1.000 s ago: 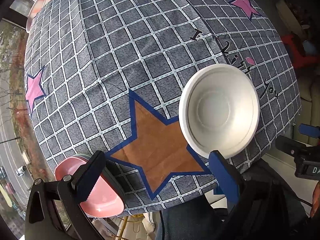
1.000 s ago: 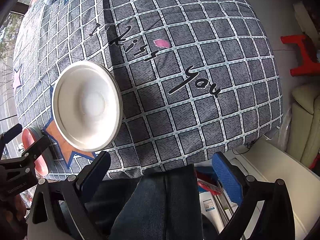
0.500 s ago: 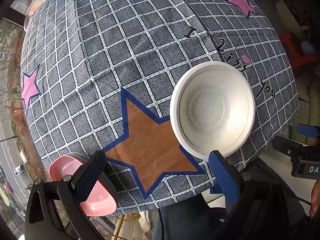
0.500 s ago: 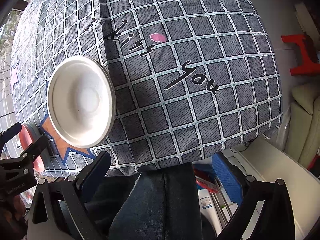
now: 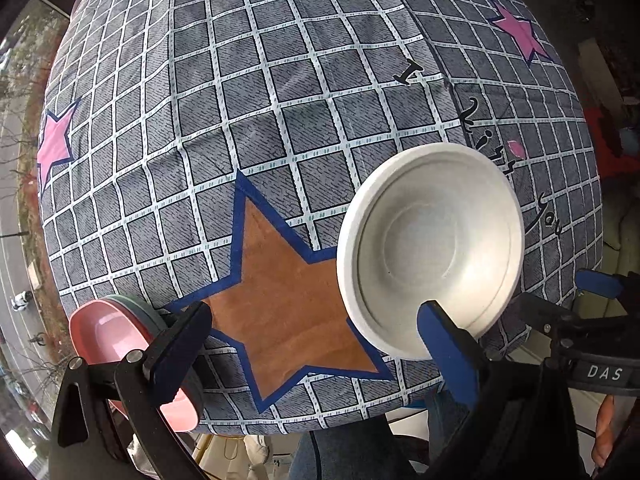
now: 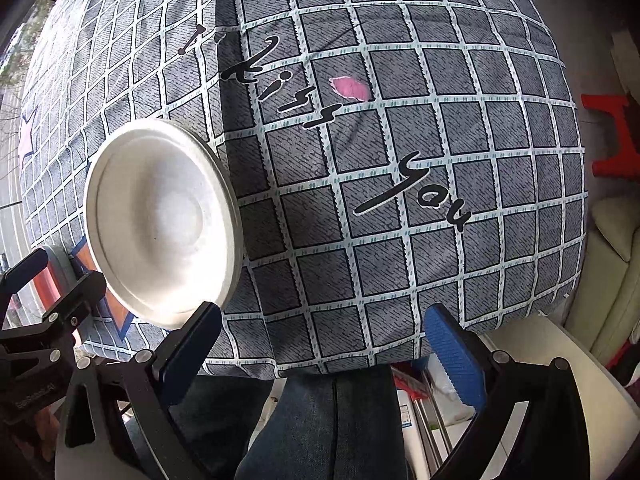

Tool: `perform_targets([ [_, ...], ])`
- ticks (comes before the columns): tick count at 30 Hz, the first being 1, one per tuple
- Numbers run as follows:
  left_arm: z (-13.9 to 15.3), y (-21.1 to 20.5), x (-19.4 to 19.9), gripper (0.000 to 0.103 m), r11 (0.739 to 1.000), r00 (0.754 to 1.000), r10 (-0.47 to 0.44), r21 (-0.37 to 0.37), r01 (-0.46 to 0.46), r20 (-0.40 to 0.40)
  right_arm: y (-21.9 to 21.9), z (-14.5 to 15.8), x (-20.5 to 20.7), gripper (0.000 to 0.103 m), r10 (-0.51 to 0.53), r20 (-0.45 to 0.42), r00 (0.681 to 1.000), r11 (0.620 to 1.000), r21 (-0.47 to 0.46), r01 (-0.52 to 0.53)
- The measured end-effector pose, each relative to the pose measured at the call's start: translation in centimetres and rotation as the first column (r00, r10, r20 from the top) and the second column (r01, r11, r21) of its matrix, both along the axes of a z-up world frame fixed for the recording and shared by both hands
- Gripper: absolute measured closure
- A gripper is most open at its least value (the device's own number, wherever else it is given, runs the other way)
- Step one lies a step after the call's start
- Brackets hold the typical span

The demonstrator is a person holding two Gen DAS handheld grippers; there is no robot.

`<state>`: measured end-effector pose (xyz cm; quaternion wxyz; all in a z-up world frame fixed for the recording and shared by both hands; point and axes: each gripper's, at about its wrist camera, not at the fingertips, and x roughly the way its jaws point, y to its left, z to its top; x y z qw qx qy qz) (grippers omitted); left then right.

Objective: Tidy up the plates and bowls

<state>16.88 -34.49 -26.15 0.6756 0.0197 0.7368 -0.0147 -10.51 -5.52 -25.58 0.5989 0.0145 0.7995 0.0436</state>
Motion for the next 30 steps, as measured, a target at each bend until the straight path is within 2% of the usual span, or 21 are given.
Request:
perform_targets([
  [4,-2.0,0.0,0.9,0.0,0.998,0.999,0.035,0.044,-0.035,-0.005,0.6,-0.9,1.3,0.001,0.019,0.01,1.0,1.0,0.001,-0.019],
  [7,-3.1,-0.4,1.5,0.0,0.997,0.999,0.052,0.059,-0.052,-0.004,0.8,-2.2,2.1,0.001,0.02,-0.015,1.0,1.0,0.006,-0.02],
  [11,-4.6,-1.2,2.0,0.001,0.994,0.999,0.044,0.105,-0.043,-0.003,1.3,-3.8,2.8,0.001,0.025,-0.019,0.999,0.999,0.032,-0.025],
  [15,-6.5,-2.0,2.7,0.006,0.993,0.998,0.049,0.112,-0.044,-0.039,1.8,-5.1,3.4,0.001,0.041,-0.007,0.999,0.998,0.047,-0.041],
  [18,-7.5,-2.0,2.7,0.006,0.993,0.996,0.073,0.095,-0.068,-0.049,1.9,-6.3,3.4,0.001,0.035,-0.006,0.999,0.997,0.074,-0.035],
  [23,-8.3,-1.2,2.6,0.006,0.993,0.995,0.092,0.071,-0.089,-0.043,1.3,-6.0,2.8,0.0,0.039,0.022,0.999,0.996,0.076,-0.04],
  [27,-9.3,1.8,1.4,0.006,0.989,0.988,0.142,0.04,-0.14,-0.056,1.6,-6.2,2.2,0.0,0.037,-0.003,0.999,0.997,0.065,-0.037],
  [30,-9.4,3.0,0.6,0.011,0.991,0.99,0.131,0.023,-0.13,-0.053,2.1,-7.0,3.6,0.0,0.044,-0.045,0.998,0.997,0.062,-0.041],
])
